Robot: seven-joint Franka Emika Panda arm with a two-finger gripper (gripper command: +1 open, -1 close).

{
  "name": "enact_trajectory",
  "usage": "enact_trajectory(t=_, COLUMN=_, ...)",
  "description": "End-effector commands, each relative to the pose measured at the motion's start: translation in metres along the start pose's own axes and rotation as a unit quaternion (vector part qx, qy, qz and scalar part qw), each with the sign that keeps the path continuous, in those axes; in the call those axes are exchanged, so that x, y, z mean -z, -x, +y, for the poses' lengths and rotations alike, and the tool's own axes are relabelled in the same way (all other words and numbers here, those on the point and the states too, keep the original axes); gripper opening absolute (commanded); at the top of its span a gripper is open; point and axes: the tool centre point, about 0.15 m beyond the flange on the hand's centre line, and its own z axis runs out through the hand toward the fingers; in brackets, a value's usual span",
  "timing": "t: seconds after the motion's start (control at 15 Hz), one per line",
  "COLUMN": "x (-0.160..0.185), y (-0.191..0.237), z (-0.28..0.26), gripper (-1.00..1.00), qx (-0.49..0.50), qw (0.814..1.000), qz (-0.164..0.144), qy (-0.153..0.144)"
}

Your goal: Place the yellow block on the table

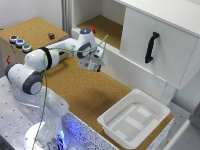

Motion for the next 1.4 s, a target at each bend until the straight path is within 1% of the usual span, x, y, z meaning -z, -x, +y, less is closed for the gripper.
enact_trajectory(t=0.0, x=-0.078, y=0.022, z=0.037, gripper=-1.0, qx=0.008, qw=0.999, qz=0.032, qy=0.007)
enact_trajectory(t=0.13, x=-0.096, y=0.02, z=0.039, gripper=-1.0, qx=-0.001, qw=1.0, qz=0.027, qy=-0.007)
enact_trajectory(t=0.2, x=-0.108, y=0.02, z=0.044, gripper=-1.0, qx=-0.02, qw=0.999, qz=0.022, qy=-0.021)
enact_trajectory(t=0.27, x=-0.121, y=0.02, z=0.045, gripper=-1.0, qx=-0.031, qw=0.998, qz=0.008, qy=-0.046)
enact_trajectory(t=0.33, x=-0.133, y=0.016, z=0.046, gripper=-1.0, qx=-0.033, qw=0.998, qz=-0.001, qy=-0.061)
enact_trajectory(t=0.47, x=-0.144, y=0.004, z=0.046, gripper=-1.0, qx=-0.03, qw=0.998, qz=-0.004, qy=-0.058)
enact_trajectory(t=0.6, x=-0.15, y=-0.012, z=0.052, gripper=-1.0, qx=-0.055, qw=0.996, qz=-0.008, qy=-0.065)
enact_trajectory(t=0.8, x=-0.154, y=-0.031, z=0.053, gripper=-1.0, qx=-0.067, qw=0.994, qz=-0.011, qy=-0.082)
enact_trajectory(t=0.87, x=-0.158, y=-0.034, z=0.053, gripper=-1.0, qx=-0.075, qw=0.993, qz=-0.017, qy=-0.087)
enact_trajectory(t=1.07, x=-0.165, y=-0.034, z=0.053, gripper=-1.0, qx=-0.078, qw=0.992, qz=-0.042, qy=-0.092)
enact_trajectory(t=1.27, x=-0.16, y=-0.026, z=0.056, gripper=-1.0, qx=-0.076, qw=0.992, qz=-0.051, qy=-0.09)
enact_trajectory(t=1.33, x=-0.157, y=-0.024, z=0.055, gripper=1.0, qx=-0.07, qw=0.992, qz=-0.053, qy=-0.093)
